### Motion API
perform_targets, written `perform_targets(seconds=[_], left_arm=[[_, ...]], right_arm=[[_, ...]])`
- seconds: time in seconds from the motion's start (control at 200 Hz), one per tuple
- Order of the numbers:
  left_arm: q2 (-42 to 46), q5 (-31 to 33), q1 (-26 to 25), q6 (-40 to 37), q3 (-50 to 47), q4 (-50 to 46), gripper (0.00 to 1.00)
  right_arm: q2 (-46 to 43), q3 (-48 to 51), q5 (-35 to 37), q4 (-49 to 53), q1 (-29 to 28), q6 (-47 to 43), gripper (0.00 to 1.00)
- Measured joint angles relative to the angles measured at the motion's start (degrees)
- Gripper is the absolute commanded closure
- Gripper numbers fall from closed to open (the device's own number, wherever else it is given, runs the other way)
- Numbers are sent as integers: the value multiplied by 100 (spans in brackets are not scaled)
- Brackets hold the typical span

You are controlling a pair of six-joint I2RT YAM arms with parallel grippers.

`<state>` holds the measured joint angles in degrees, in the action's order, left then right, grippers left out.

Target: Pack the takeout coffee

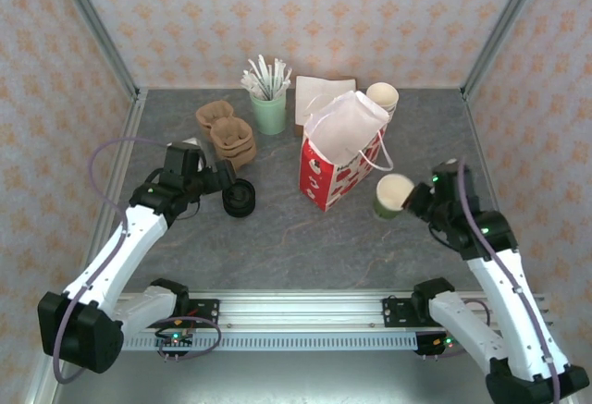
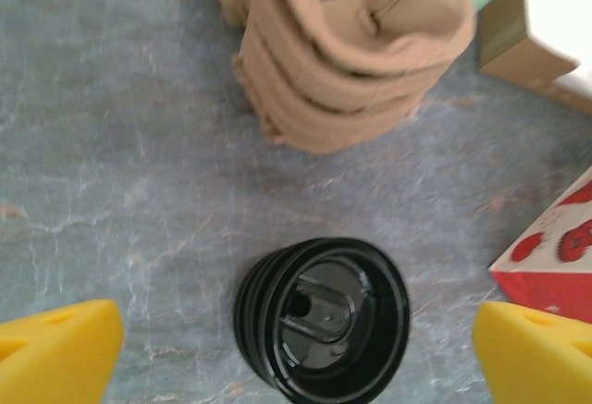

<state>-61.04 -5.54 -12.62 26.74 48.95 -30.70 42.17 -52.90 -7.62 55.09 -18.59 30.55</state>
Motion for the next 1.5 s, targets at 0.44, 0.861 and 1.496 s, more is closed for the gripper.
perform_targets(seconds=[0.44,0.861,1.496], left_arm=[[-83,-387,-4,46,-634,46,15],[-308,-479,-24,83,-636,70,47],[-1237,-426,-129,66,-284,96,71]], right_arm=[[459,1294,1161,-1738,-3565,1202,100],[2625,684,1711,-3202,-4503,1255,100],[3421,413,1685,-3807,-4503,1255,96]])
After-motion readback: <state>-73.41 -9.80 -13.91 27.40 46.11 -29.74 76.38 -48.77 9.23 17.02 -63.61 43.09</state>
